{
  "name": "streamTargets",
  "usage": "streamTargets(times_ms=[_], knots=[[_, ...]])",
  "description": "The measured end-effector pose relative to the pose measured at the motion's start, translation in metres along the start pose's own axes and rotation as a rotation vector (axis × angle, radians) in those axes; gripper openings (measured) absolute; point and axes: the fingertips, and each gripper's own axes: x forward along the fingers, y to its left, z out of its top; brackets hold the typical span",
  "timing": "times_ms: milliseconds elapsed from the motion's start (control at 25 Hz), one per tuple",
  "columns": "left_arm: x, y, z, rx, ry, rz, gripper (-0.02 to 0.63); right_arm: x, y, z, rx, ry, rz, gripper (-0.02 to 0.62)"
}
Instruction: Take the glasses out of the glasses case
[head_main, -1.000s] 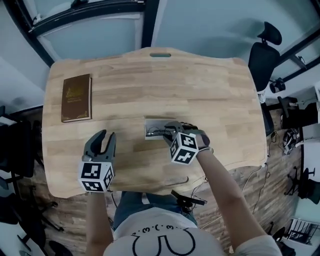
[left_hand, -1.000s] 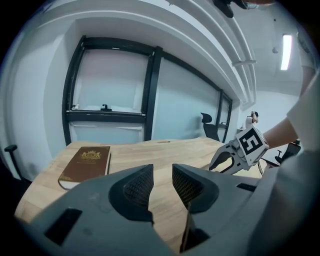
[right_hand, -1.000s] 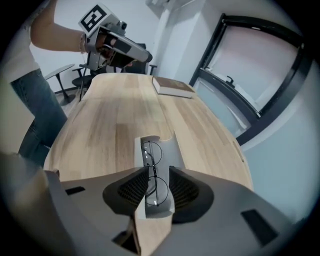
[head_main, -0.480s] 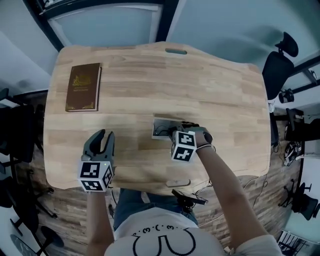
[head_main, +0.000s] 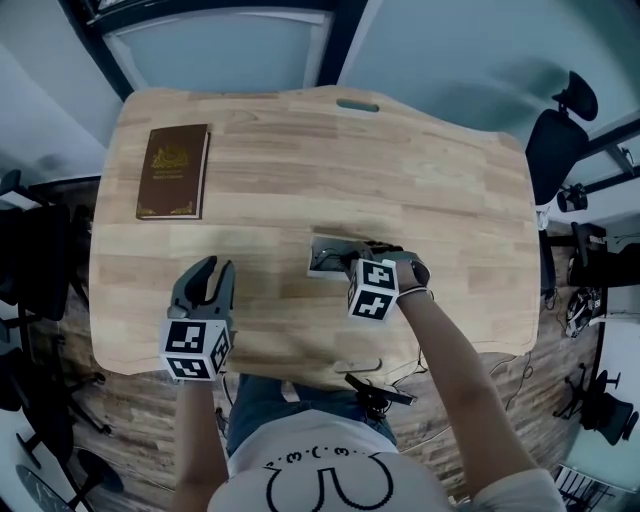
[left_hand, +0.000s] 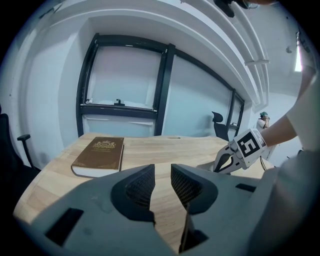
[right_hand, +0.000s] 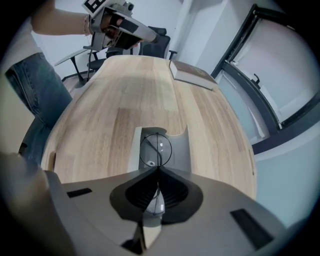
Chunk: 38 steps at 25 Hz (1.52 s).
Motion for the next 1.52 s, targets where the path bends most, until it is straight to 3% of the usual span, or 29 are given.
streamTargets(times_ms=[160,280,720,1240,1400,1520], knots=[[-0.002,0.002,0.009,0.005,-0.036,0.01,0.034,-0.017,-0.004,0.005,0.023,-0.017,-0.033,0.058],[-0.003,0.001,0.016,0.02,-0.052,-0.001,0.018,-0.029,-0.005,0.011,0.045,-0.042,-0.069,0.058],[-0.013,-0.006,0.046,0.059,-0.13,-0.042,0.015,-0.075,-0.017,0.024,0.136,-0.102,-0.224,0.058],[-0.018,-0.043,0.086,0.16,-0.22,-0.172,0.015,-0.158,-0.028,0.037,0.255,-0.175,-0.467,0.058],[-0.021,-0.045,0.092,0.179,-0.237,-0.22,0.017,-0.183,-0.031,0.04,0.359,-0.211,-0.578,0.058],[-0.026,-0.046,0.094,0.201,-0.257,-0.25,0.015,-0.203,-0.029,0.039,0.497,-0.238,-0.684,0.058]])
